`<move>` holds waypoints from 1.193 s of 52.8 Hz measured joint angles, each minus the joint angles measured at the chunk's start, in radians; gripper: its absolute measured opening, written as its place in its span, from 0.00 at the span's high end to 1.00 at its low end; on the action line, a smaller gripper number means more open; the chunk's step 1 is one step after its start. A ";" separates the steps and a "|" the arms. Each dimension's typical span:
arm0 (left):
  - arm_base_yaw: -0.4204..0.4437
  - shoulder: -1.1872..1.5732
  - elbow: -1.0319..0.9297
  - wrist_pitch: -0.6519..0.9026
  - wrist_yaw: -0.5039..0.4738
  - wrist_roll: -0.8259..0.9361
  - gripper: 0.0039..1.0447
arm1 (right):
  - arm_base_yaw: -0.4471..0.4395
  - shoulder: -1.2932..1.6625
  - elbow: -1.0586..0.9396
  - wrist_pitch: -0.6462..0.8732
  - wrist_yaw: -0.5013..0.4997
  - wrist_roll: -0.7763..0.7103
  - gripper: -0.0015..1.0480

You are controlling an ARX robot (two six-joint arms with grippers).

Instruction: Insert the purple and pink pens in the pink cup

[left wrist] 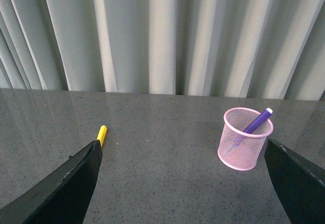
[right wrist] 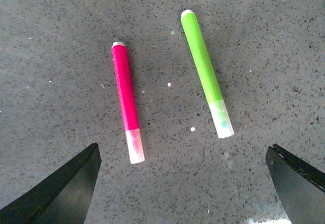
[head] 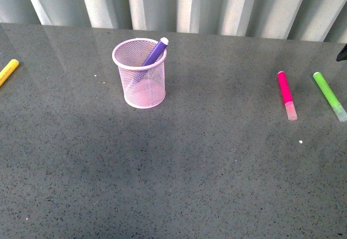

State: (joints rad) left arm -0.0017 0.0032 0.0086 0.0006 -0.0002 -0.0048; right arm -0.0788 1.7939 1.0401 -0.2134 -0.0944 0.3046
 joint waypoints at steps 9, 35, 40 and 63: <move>0.000 0.000 0.000 0.000 0.000 0.000 0.06 | 0.014 0.159 0.114 -0.037 0.014 -0.036 0.07; 0.000 0.000 0.000 0.000 0.000 0.000 0.06 | 0.069 0.424 0.388 -0.081 0.043 -0.049 0.07; 0.000 0.000 0.000 0.000 0.000 0.000 0.06 | 0.078 0.449 0.426 -0.092 0.049 -0.050 0.07; 0.000 0.000 0.000 0.000 0.000 0.000 0.06 | 0.147 0.542 0.545 -0.113 0.056 -0.046 0.07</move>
State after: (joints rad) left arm -0.0017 0.0032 0.0086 0.0006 -0.0002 -0.0048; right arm 0.0685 2.3356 1.5848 -0.3267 -0.0383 0.2584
